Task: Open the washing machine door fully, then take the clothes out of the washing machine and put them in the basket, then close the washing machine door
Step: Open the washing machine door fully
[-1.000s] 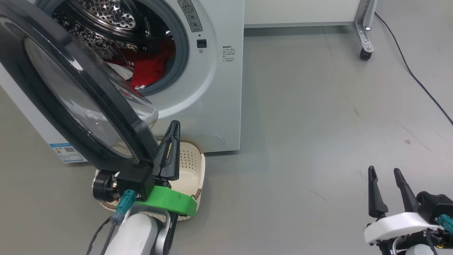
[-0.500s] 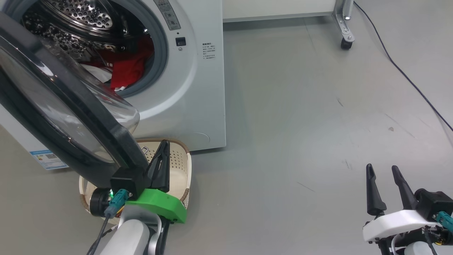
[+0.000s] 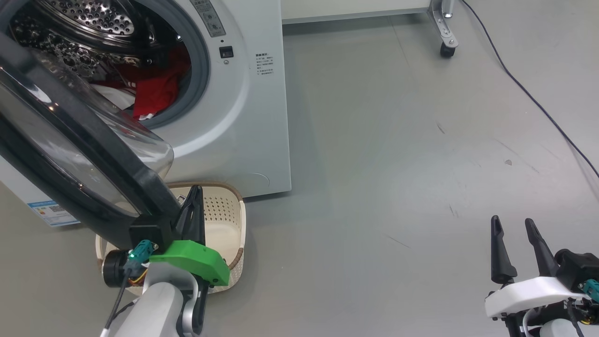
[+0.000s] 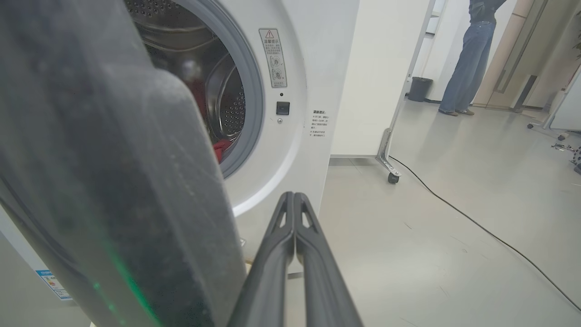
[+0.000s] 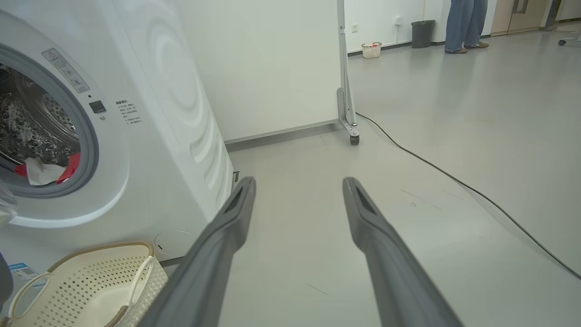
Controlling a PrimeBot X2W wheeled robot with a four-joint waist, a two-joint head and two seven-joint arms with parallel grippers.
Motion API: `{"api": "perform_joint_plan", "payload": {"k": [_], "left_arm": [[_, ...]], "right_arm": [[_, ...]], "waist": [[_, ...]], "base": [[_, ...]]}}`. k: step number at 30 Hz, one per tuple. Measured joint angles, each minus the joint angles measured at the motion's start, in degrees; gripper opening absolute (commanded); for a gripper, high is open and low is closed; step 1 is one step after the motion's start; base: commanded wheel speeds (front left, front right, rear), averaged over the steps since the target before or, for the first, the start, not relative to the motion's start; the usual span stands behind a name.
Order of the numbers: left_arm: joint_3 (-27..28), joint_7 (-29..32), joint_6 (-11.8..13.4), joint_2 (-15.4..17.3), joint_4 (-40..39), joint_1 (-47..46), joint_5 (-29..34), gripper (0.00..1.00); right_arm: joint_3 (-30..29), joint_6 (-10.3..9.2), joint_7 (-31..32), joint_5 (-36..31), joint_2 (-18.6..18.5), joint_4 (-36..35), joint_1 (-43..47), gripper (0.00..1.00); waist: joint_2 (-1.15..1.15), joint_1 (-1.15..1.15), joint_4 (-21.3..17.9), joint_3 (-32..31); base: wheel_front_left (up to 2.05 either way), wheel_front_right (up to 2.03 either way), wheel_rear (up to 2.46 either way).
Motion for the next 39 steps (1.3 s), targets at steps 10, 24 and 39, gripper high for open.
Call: {"api": "perform_joint_plan", "payload": {"k": [10,24,39], "left_arm": [[-0.88,-0.07,0.00,-0.07,2.29,-1.01,-0.34,0.00],[-3.82,-0.09,0.00,-0.91,3.94,-1.48,-2.23,0.00],[-3.89,-0.09,-0.01,-1.24,4.30,-1.47,-2.66,0.00]], "right_arm": [[-1.43,0.31,0.00,0.00,-0.07,-0.11,0.04,1.00],[-1.76,0.31,0.00,-0.36,0.03,-0.18,0.20,1.00],[-1.64,0.32,0.00,-0.98,0.57,-0.24,1.34,1.00]], "waist": [[0.00,0.00,1.05,0.19],[0.00,0.00,5.79,-0.46],[0.00,0.00,13.39,-1.81]], "base": [[0.00,0.00,0.00],[0.00,0.00,0.00],[0.00,0.00,0.00]]}}
